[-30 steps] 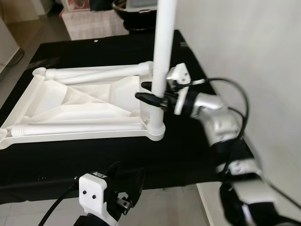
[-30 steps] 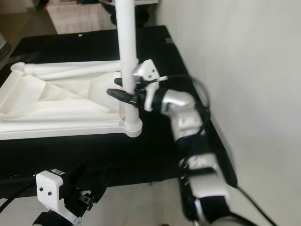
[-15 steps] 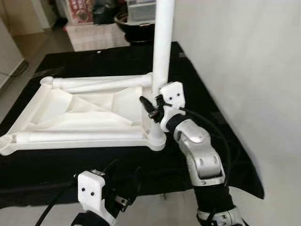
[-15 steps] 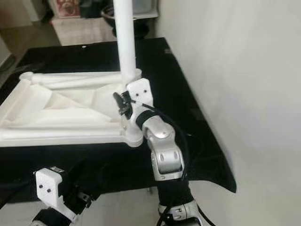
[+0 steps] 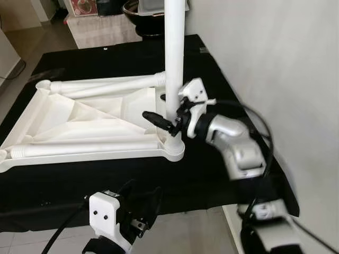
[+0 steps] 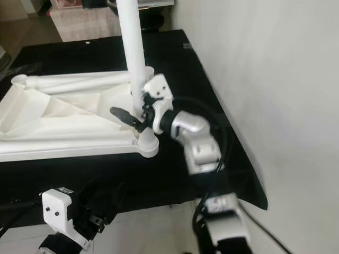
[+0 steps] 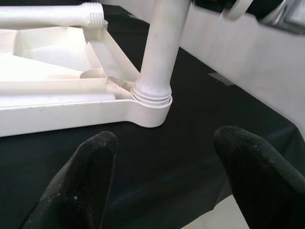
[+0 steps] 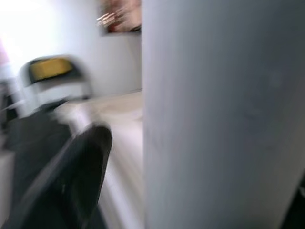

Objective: Building children table

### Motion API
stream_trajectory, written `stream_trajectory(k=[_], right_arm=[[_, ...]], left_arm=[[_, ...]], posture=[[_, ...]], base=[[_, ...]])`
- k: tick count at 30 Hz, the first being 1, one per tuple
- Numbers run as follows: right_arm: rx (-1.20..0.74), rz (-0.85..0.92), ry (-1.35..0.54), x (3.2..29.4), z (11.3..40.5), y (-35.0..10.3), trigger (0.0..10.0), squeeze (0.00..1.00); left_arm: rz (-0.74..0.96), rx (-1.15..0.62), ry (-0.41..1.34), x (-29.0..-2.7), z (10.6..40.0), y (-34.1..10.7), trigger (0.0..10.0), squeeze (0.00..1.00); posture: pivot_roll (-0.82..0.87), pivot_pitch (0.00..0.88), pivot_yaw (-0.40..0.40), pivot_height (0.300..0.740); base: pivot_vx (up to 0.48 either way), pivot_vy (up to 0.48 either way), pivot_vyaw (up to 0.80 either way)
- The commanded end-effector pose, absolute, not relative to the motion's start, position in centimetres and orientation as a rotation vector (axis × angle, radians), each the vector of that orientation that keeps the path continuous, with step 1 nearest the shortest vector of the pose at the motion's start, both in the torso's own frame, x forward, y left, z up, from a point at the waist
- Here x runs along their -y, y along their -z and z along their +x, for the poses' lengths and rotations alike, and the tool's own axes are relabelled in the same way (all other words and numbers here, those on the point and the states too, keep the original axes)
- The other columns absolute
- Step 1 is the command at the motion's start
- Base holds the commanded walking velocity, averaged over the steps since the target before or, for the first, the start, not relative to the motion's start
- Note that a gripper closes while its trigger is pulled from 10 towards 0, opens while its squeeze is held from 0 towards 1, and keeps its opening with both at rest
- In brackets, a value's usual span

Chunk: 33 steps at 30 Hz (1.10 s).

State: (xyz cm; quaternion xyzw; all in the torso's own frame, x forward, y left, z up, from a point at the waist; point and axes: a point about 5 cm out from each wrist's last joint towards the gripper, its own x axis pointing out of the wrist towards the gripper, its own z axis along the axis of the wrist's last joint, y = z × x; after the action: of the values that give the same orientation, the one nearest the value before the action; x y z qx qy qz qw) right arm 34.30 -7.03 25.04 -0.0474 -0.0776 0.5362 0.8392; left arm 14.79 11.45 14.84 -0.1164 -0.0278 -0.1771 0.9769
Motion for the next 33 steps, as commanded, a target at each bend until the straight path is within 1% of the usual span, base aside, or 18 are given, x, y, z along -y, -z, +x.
stream_trajectory(k=[1, 2, 4, 5, 6, 9, 12, 13, 15, 16, 21, 22, 25, 26, 27, 31, 32, 33], right_arm=[[0.203, -0.092, -1.291, 6.1, 34.0, -25.9, 10.0, 0.0], [0.192, -0.118, -1.359, 6.0, 34.1, -26.1, 10.0, 0.0], [0.192, -0.118, -1.359, 6.0, 34.1, -26.1, 10.0, 0.0], [0.183, -0.138, -1.407, 6.1, 34.2, -26.1, 10.0, 0.0], [0.183, -0.138, -1.407, 6.1, 34.2, -26.1, 10.0, 0.0], [0.139, -0.154, -1.593, 6.1, 34.8, -26.7, 10.0, 0.0], [0.118, -0.152, -1.622, 6.0, 35.3, -26.8, 10.0, 0.0], [0.111, -0.151, -1.63, 5.9, 35.5, -26.7, 5.4, 0.0], [0.107, -0.15, -1.637, 5.9, 35.6, -26.7, 5.4, 0.0], [0.101, -0.143, -1.649, 5.9, 35.7, -26.6, 0.0, 0.0], [0.103, -0.122, -1.673, 6.1, 35.8, -26.7, 0.0, 0.0], [0.113, -0.118, -1.628, 6.6, 36.0, -26.7, 0.0, 0.0], [0.118, -0.119, -1.605, 6.9, 36.1, -26.7, 0.0, 0.0], [0.127, -0.121, -1.559, 7.3, 36.4, -26.7, 0.0, 0.0], [0.136, -0.128, -1.434, 8.9, 36.6, -26.1, 0.0, 0.0], [0.135, -0.131, -1.388, 9.4, 36.6, -25.8, 0.0, 0.0], [0.075, -0.108, -1.279, 9.8, 36.0, -24.3, 0.0, 0.0], [0.075, -0.108, -1.279, 9.8, 36.0, -24.3, 0.0, 0.0]], left_arm=[[-0.236, 0.057, 0.36, -11.3, 14.4, -15.1, 10.0, 0.0], [-0.235, 0.055, 0.36, -11.3, 14.3, -15.1, 10.0, 0.0], [-0.235, 0.055, 0.36, -11.3, 14.3, -15.1, 10.0, 0.0], [-0.235, 0.054, 0.36, -11.3, 14.2, -15.1, 10.0, 0.0], [-0.235, 0.054, 0.36, -11.3, 14.2, -15.1, 10.0, 0.0], [-0.233, 0.047, 0.36, -11.3, 13.9, -15.2, 10.0, 0.0], [-0.232, 0.045, 0.36, -11.3, 13.7, -15.3, 10.0, 0.0], [-0.232, 0.044, 0.36, -11.3, 13.6, -15.3, 10.0, 0.0], [-0.232, 0.043, 0.36, -11.2, 13.6, -15.3, 10.0, 0.0], [-0.232, 0.042, 0.36, -11.2, 13.5, -15.3, 10.0, 0.0], [-0.231, 0.039, 0.358, -11.2, 13.5, -15.3, 10.0, 0.0], [-0.231, 0.038, 0.357, -11.3, 13.5, -15.2, 10.0, 0.0], [-0.232, 0.038, 0.357, -11.3, 13.5, -15.2, 10.0, 0.0], [-0.232, 0.037, 0.357, -11.3, 13.5, -15.2, 10.0, 0.0], [-0.234, 0.036, 0.359, -11.3, 13.6, -15.1, 10.0, 0.0], [-0.235, 0.036, 0.359, -11.3, 13.6, -15.1, 10.0, 0.0], [-0.235, 0.036, 0.36, -11.3, 13.7, -15.0, 10.0, 0.0], [-0.235, 0.036, 0.36, -11.3, 13.7, -15.0, 10.0, 0.0]], posture=[[0.1, 0.173, 0.025, 0.74], [0.11, 0.18, 0.027, 0.74], [0.11, 0.18, 0.027, 0.74], [0.11, 0.18, 0.027, 0.74], [0.11, 0.18, 0.027, 0.74], [0.12, 0.195, 0.024, 0.74], [0.12, 0.198, 0.024, 0.74], [0.13, 0.2, 0.023, 0.74], [0.13, 0.201, 0.022, 0.74], [0.13, 0.202, 0.023, 0.74], [0.14, 0.202, 0.024, 0.74], [0.13, 0.193, 0.038, 0.74], [0.13, 0.193, 0.038, 0.74], [0.13, 0.184, 0.042, 0.74], [0.12, 0.183, 0.036, 0.74], [0.12, 0.183, 0.036, 0.74], [0.11, 0.176, 0.023, 0.74], [0.11, 0.176, 0.023, 0.74]], base=[[0.0, 0.0, 0.0], [0.0, 0.0, 0.0], [0.0, 0.0, 0.0], [0.0, 0.0, 0.0], [0.0, 0.0, 0.0], [0.0, 0.0, 0.0], [0.0, 0.0, 0.0], [0.0, 0.0, 0.0], [0.0, 0.0, 0.0], [0.0, 0.0, 0.0], [0.0, 0.0, 0.0], [0.0, 0.0, 0.0], [0.0, 0.0, 0.0], [0.0, 0.0, 0.0], [0.0, 0.0, 0.0], [0.0, 0.0, 0.0], [0.0, 0.0, 0.0], [0.0, 0.0, 0.0]])
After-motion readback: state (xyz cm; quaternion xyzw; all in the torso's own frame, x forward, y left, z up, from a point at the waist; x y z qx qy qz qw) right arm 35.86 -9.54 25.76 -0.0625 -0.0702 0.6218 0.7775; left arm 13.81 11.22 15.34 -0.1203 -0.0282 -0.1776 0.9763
